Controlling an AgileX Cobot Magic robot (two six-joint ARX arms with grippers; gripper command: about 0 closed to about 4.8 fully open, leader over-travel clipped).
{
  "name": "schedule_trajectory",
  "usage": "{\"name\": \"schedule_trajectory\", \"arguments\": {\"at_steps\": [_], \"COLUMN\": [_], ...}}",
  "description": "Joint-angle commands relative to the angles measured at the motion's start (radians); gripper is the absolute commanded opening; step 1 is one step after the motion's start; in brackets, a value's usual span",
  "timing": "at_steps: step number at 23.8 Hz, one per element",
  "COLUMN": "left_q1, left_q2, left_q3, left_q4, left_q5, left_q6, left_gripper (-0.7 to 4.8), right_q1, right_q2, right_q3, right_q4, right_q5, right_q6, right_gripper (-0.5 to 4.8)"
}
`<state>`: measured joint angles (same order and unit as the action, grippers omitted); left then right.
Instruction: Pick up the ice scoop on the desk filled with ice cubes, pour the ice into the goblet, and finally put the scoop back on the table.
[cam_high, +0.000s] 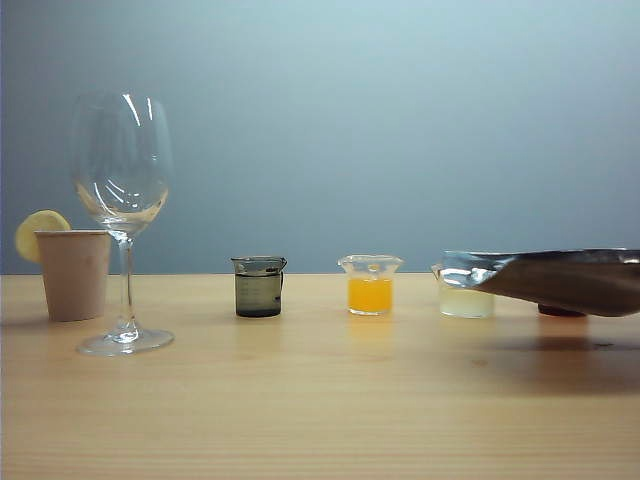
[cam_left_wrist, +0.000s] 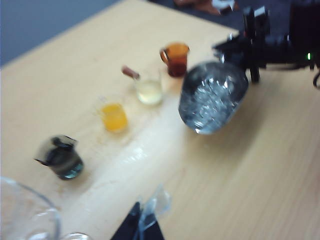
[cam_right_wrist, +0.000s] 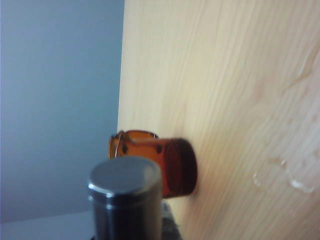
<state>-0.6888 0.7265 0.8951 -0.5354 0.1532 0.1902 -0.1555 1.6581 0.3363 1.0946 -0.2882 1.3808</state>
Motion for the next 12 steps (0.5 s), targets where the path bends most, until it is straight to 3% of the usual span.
{"name": "schedule_trajectory", "arguments": {"at_steps": [1, 5, 12], "left_q1": [0.002, 0.002, 0.008], "left_q2": [-0.061, -0.107, -0.124], "left_q3": [0.005, 0.009, 0.009], "left_q4": [-0.012, -0.101, -0.137], "left_q5": [-0.061, -0.134, -0.145], "left_q6": [-0.011, -0.021, -0.099], "left_gripper": [-0.06, -0.06, -0.06], "right_q1": [0.045, 0.119, 0.235], "right_q2": [-0.016, -0.054, -0.151], "right_q3": [0.0, 0.027, 0.128], "right_q4": [0.001, -0.048, -0.209], "right_q5": [-0.008, 0.018, 0.059], "right_q6": [0.066, 0.089, 0.089], "right_gripper": [-0.07, -0.07, -0.07]}}
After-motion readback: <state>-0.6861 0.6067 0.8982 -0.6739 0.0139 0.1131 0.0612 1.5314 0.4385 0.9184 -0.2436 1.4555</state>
